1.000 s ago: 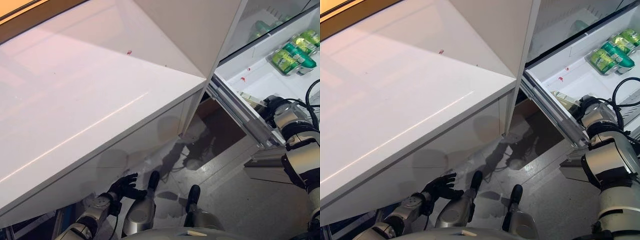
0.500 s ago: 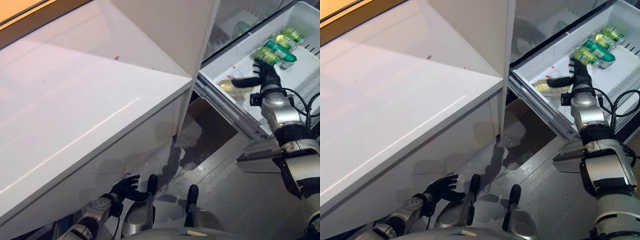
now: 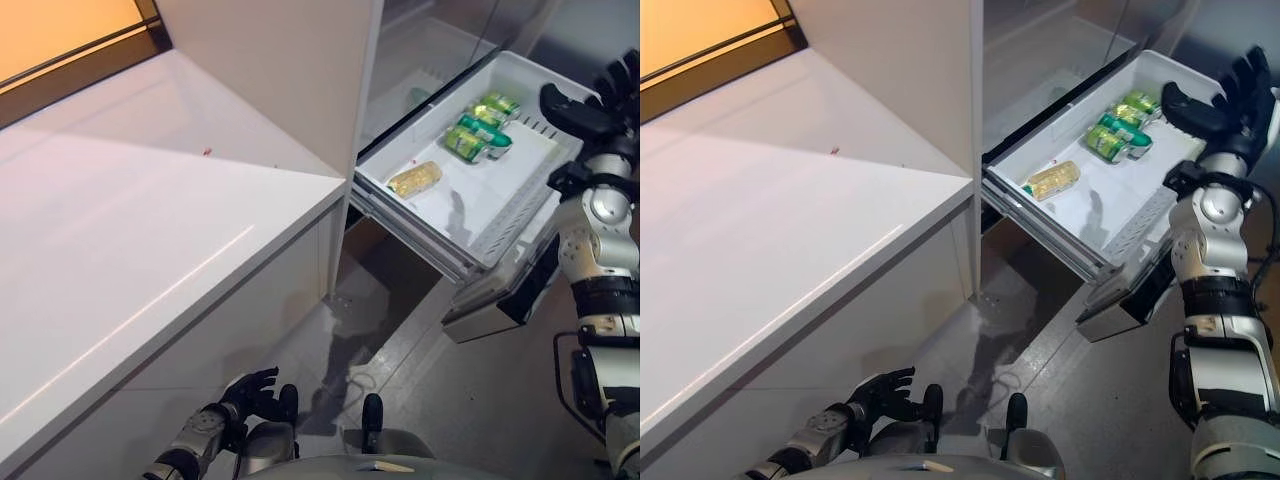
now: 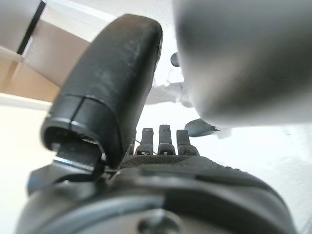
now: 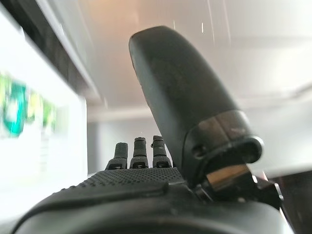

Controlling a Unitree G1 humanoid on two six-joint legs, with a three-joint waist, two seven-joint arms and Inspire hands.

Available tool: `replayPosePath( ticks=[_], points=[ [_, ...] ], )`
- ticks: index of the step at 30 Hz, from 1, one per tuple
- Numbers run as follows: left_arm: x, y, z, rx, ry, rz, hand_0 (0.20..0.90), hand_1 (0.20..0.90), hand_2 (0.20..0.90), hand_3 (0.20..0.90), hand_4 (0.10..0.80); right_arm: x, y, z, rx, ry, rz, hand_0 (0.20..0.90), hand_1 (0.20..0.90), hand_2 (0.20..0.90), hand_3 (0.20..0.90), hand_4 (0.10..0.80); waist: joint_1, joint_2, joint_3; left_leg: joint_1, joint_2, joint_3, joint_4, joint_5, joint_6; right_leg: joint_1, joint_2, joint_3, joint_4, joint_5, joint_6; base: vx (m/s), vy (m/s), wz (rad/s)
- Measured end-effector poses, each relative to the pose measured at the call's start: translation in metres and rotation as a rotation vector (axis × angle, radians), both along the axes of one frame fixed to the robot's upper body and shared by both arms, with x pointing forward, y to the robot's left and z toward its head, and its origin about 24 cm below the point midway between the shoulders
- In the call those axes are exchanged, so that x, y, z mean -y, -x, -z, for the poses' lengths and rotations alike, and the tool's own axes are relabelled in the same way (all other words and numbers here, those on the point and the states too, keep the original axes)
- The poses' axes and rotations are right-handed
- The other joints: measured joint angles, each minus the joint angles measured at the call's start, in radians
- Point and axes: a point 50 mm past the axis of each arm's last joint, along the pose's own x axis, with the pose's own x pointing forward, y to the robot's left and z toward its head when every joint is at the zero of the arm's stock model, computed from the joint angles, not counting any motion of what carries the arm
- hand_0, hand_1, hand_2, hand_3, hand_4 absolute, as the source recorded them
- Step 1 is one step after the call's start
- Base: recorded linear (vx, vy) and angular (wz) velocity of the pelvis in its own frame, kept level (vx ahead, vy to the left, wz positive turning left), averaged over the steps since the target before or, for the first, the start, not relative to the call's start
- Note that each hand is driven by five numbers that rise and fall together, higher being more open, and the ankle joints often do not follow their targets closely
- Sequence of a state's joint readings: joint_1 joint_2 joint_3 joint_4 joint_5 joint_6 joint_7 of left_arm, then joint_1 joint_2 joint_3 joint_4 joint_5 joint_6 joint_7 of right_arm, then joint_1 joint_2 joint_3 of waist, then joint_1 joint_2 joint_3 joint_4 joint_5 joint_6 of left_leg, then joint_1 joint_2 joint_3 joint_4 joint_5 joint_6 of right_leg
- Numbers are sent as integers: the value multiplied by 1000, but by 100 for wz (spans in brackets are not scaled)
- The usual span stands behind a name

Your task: Put drinks into fridge and close the fridge

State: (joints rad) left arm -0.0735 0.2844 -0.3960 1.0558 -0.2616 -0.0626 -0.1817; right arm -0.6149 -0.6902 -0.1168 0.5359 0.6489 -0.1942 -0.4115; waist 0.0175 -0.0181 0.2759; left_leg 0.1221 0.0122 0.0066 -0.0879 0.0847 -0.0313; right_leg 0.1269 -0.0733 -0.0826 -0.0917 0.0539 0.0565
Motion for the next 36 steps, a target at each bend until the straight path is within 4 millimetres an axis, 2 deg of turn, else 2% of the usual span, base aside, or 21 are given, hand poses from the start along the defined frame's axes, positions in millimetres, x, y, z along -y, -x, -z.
replayPosePath(
  ticks=[3, 6, 10, 13, 16, 17, 18, 19, 21, 22, 24, 25, 26, 27, 28, 29, 30, 36],
  points=[
    [1, 5, 2, -13, -1, 9, 900, 900, 900, 900, 800, 13, 14, 28, -44, -52, 92, 900, 900, 900, 900, 800, 0, 5, -16, 24, 0, 16, 27, -22, -1, 28, 1, 18, 0, -3, 2, 131, -1, -16],
    [-1, 9, 4, -32, -17, 19, 900, 900, 900, 900, 800, 17, 27, 54, -75, -123, 202, 900, 900, 900, 900, 800, -6, 12, -22, 11, -3, 17, 94, -56, 1, 38, -4, 23, 17, -10, 2, -75, -4, -5],
    [0, 1, 2, -19, -29, 33, 900, 900, 900, 900, 800, 21, 31, 68, -89, -176, 293, 900, 900, 900, 900, 800, -17, 21, -18, -142, -8, 5, 257, -96, 14, -119, -14, 20, 185, -56, 3, -378, 21, 6],
    [7, -34, -11, 78, -39, 55, 900, 900, 900, 900, 800, 18, 21, 56, -31, -209, 271, 900, 900, 900, 900, 800, -12, 23, 63, -281, -32, 0, 388, -124, 31, -283, -42, 36, 370, -111, 6, -250, 32, 5],
    [16, -50, -19, 143, -12, 24, 900, 900, 900, 900, 800, 9, 12, 55, -2, -246, 128, 900, 900, 900, 900, 800, 8, 29, 122, -388, -67, -32, 488, -150, 47, -388, -58, 64, 463, -124, 21, -175, 51, -10],
    [16, -53, -21, 158, -16, 13, 900, 900, 900, 900, 800, 3, 9, 51, 63, -281, 67, 900, 900, 900, 900, 800, 6, 28, 133, -418, -67, -33, 501, -149, 51, -419, -58, 77, 485, -124, 20, -163, 66, -3],
    [15, -58, -24, 182, -9, -2, 900, 900, 900, 900, 800, -2, 6, 41, 130, -283, 12, 900, 900, 900, 900, 800, 7, 20, 148, -452, -71, -28, 520, -145, 58, -462, -56, 84, 538, -128, 14, -120, 63, -1],
    [12, -64, -28, 210, -8, -24, 900, 900, 900, 900, 800, -6, 3, 31, 171, -266, -25, 900, 900, 900, 900, 800, 8, 11, 166, -482, -74, -20, 542, -144, 60, -502, -51, 77, 608, -162, -8, -103, 53, 4],
    [12, -73, -34, 237, 0, -43, 900, 900, 900, 900, 800, -8, -1, 17, 235, -277, -63, 900, 900, 900, 900, 800, 1, 3, 186, -524, -93, -20, 559, -143, 59, -551, -53, 90, 620, -174, -4, -77, 38, 5],
    [14, -75, -35, 247, 7, -43, 900, 900, 900, 900, 800, -10, -4, 11, 255, -275, -90, 900, 900, 900, 900, 800, -5, 9, 192, -539, -101, -25, 594, -164, 72, -562, -54, 96, 617, -174, -4, -61, 27, -6],
    [18, -77, -36, 256, 18, -55, 900, 900, 900, 900, 800, -15, -7, 10, 257, -265, -143, 900, 900, 900, 900, 800, -3, 19, 200, -552, -102, -41, 630, -164, 73, -572, -40, 101, 658, -173, -2, -41, 16, -14],
    [18, -78, -36, 261, 12, -62, 900, 900, 900, 900, 800, -16, -8, 9, 266, -272, -168, 900, 900, 900, 900, 800, -4, 22, 201, -564, -97, -40, 630, -164, 75, -592, -34, 103, 705, -179, -12, -19, 9, -4],
    [17, -78, -37, 266, 15, -72, 900, 900, 900, 900, 800, -16, -8, 8, 281, -278, -185, 900, 900, 900, 900, 800, -4, 21, 201, -577, -98, -40, 630, -163, 74, -610, -21, 93, 793, -204, -46, -6, 3, 10],
    [16, -80, -39, 276, 25, -84, 900, 900, 900, 900, 800, -15, -8, 2, 310, -278, -200, 900, 900, 900, 900, 800, -6, 13, 201, -590, -109, -36, 626, -162, 72, -600, -21, 92, 759, -268, -26, 6, -3, 6],
    [17, -82, -40, 284, 40, -102, 900, 900, 900, 900, 800, -19, -11, -5, 333, -269, -239, 900, 900, 900, 900, 800, -18, 21, 212, -605, -115, -34, 669, -181, 81, -601, -29, 78, 743, -252, -34, 0, 0, 0],
    [17, -80, -39, 279, 43, -106, 900, 900, 900, 900, 800, -22, -13, -5, 320, -252, -275, 900, 900, 900, 900, 800, -23, 32, 212, -597, -115, -31, 711, -216, 94, -600, -23, 69, 749, -251, -35, 22, -15, -11],
    [18, -79, -38, 273, 43, -107, 900, 900, 900, 900, 800, -25, -14, -5, 306, -234, -316, 900, 900, 900, 900, 800, -22, 30, 215, -587, -116, -47, 707, -213, 74, -596, -14, 68, 762, -255, -33, 28, -22, -10],
    [18, -76, -37, 272, 48, -105, 900, 900, 900, 900, 800, -32, -19, -7, 230, -141, -490, 900, 900, 900, 900, 800, -20, 30, 215, -573, -119, -67, 680, -204, 61, -579, -12, 56, 746, -252, -41, 51, -41, 3]
  ],
)
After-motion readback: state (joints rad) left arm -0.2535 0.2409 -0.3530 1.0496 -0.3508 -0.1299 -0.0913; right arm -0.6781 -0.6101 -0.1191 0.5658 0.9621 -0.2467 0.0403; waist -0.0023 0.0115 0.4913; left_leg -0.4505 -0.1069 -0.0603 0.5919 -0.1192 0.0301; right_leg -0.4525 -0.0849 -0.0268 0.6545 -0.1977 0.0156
